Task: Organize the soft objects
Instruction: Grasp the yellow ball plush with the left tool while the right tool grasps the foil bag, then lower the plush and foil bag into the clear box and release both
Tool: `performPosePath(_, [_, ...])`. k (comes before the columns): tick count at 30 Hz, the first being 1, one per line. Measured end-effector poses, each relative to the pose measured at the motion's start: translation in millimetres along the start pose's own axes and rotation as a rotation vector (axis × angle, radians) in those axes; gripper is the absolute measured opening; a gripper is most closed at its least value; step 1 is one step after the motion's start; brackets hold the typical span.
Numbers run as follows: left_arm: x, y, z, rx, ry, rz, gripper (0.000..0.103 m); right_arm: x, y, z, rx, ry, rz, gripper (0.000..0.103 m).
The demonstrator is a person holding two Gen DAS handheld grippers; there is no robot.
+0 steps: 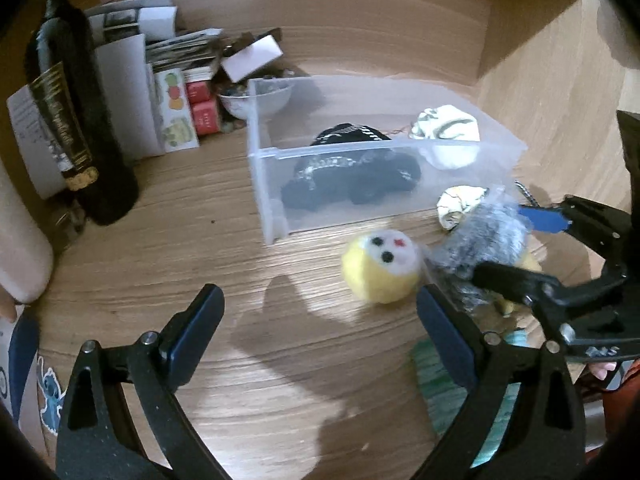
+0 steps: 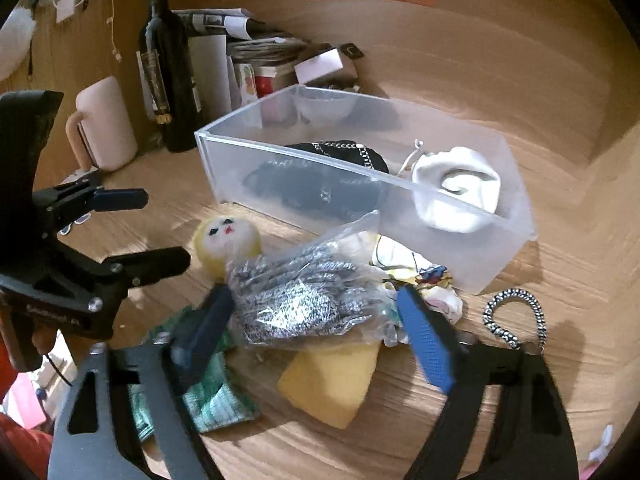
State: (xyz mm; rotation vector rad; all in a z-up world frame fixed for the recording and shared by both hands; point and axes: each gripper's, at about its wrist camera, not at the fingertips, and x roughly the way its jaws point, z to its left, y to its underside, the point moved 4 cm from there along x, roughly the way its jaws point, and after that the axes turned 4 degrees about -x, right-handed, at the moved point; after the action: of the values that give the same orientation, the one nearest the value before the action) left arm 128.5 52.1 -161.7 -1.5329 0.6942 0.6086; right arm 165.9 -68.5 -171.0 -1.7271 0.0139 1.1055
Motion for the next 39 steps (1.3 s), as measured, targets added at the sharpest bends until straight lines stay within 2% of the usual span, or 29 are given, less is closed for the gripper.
performPosePath(1, [1.5, -1.1, -2.2, 0.006, 0.011, 0.006, 0.093, 1.0, 0.1, -0.8, 0.003, 0.002, 0.004, 0.059])
performPosePath(2, [3.0, -2.2, -4.9, 0.014, 0.023, 0.016, 0.090, 1.2, 0.4, -2.0, 0.007, 0.000, 0.004, 0.055])
performPosePath(5, [7.3, -4.6, -12.1, 0.028, 0.056, 0.032, 0.087, -2.6, 1.5, -6.4, 0.026, 0.000, -0.007, 0.040])
performPosePath(6, [9.3, -5.5, -13.6, 0.028, 0.064, 0.039, 0.085, -5.6, 1.8, -8.0, 0.035, -0.003, -0.013, 0.032])
performPosePath(8, [13.9, -7.0, -16.1, 0.027, 0.079, 0.056, 0.075, -9.5, 1.0, -11.6, 0.047, 0.000, -0.023, 0.028])
performPosePath(9, [16.8, -7.3, -17.4, 0.023, 0.093, 0.068, 0.073, -12.3, 0.8, -13.5, 0.054, -0.002, -0.030, 0.026])
performPosePath(12, [24.5, -8.7, -21.2, 0.017, 0.118, 0.091, 0.064, -18.1, -1.3, -16.7, 0.062, -0.001, -0.053, 0.024])
performPosePath(16, [31.1, -8.6, -24.1, 0.007, 0.142, 0.113, 0.045, -28.7, -8.6, -19.4, 0.072, 0.000, -0.097, 0.023])
performPosePath(20, [24.6, -10.8, -23.6, 0.007, 0.137, 0.088, 0.044, -40.5, -14.2, -21.2, 0.080, 0.003, -0.139, 0.023])
performPosePath(26, [-7.3, -27.6, -24.5, 0.026, 0.123, -0.025, 0.044, -55.1, -26.6, -25.7, 0.098, 0.020, -0.208, 0.023])
performPosePath(33, [-41.2, -59.2, -27.4, 0.043, 0.115, -0.148, 0.044, -70.4, -48.0, -30.7, 0.089, 0.037, -0.284, 0.023])
performPosePath(39, [-49.5, -90.0, -16.9, 0.011, 0.104, -0.206, 0.044, -75.1, -70.6, -38.0, 0.092, 0.045, -0.326, 0.023])
